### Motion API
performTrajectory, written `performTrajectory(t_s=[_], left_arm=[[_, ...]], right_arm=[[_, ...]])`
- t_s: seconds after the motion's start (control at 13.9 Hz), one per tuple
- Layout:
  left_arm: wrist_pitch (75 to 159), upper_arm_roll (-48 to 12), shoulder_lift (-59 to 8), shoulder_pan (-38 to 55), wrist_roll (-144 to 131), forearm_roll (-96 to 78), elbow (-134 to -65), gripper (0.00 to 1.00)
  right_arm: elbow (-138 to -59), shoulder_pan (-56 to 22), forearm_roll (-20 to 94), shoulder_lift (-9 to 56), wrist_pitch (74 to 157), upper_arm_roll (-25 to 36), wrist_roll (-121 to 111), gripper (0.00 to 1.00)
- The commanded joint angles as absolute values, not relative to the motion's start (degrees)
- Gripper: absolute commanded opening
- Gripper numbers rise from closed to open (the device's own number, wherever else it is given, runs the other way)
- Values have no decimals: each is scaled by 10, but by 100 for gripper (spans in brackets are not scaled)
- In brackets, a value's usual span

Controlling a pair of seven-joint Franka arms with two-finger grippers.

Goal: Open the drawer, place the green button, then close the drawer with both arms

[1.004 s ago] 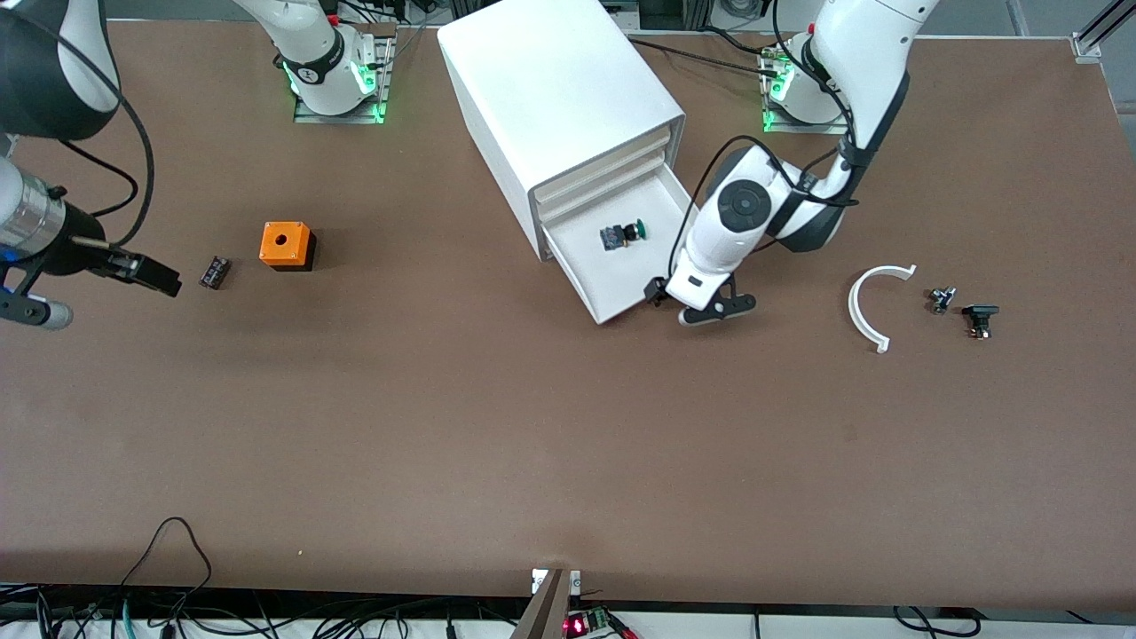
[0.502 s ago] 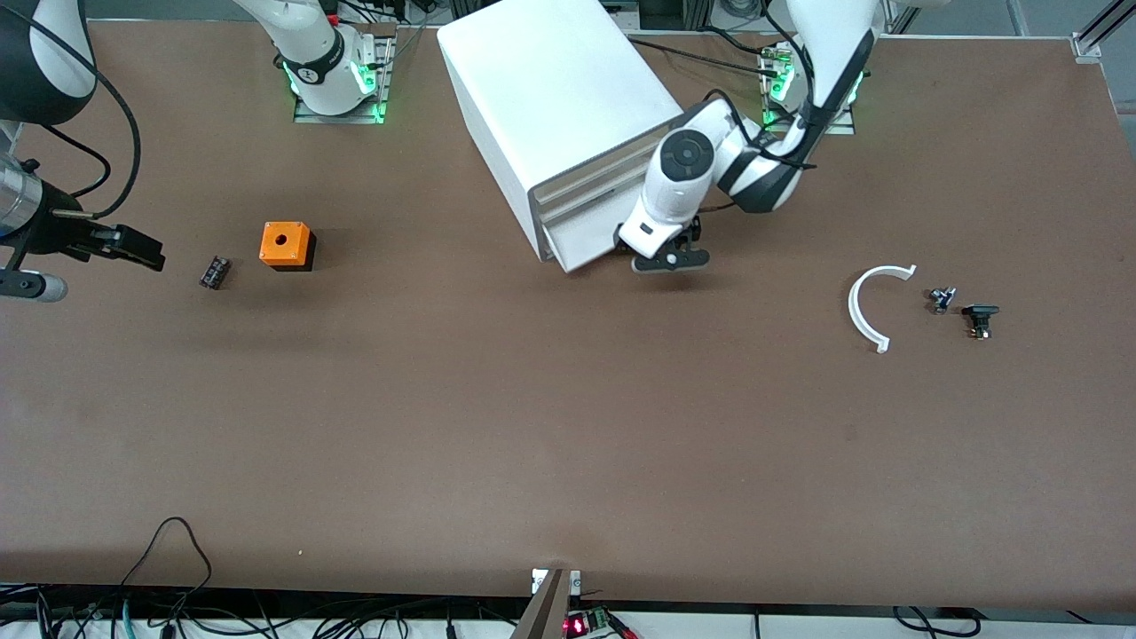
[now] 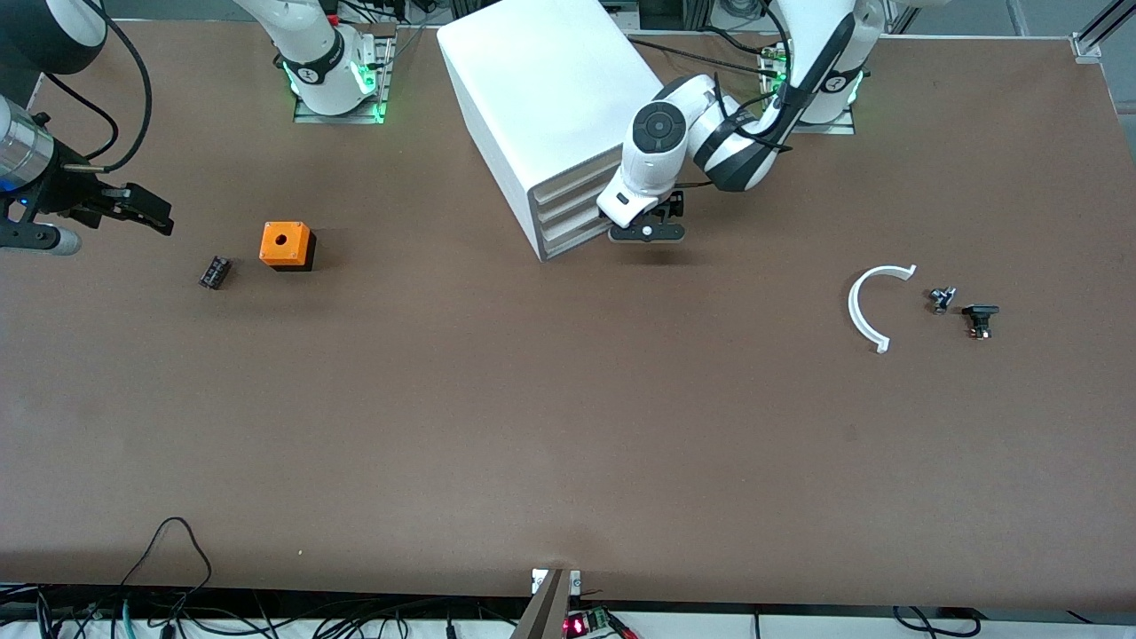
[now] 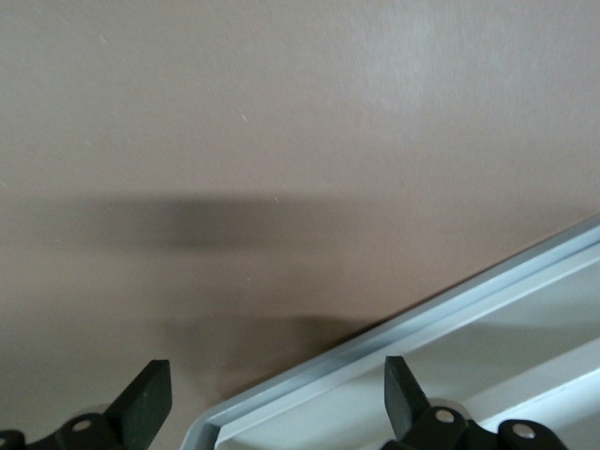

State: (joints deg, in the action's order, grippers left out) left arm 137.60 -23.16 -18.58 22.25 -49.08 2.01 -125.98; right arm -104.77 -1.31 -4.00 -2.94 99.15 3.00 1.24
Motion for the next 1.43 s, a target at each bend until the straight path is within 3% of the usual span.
performTrajectory(t_s=[0.0,0.29,0.5,0.65,0.72,0.93,1.36], left_arm=[[1368,-217,-128,145,-489,30,-1251,100],[1348,-205,-69,46,-439,30,-1211,100],[1208,-144,-26,24,-297,20,-1139,100],[1055,-95,-21,25,-185,3,-1035,100],[1017,-70,-12,25,-120,3,-1005,100],[1009,4,17,25,52,1,-994,100],[928,15,-13,23,68,8,-911,100]], right_arm=[[-1070,-13,-28,-47,1003,29,-14,100],[-1056,-15,-27,-49,997,28,23,100],[-1059,-15,-28,-55,991,29,9,100],[-1064,-15,-30,-69,974,29,-12,100],[-1073,-15,-28,-75,976,29,-10,100],[-1120,-15,-28,-112,995,29,-4,100],[-1114,-14,-28,-108,995,30,11,100]])
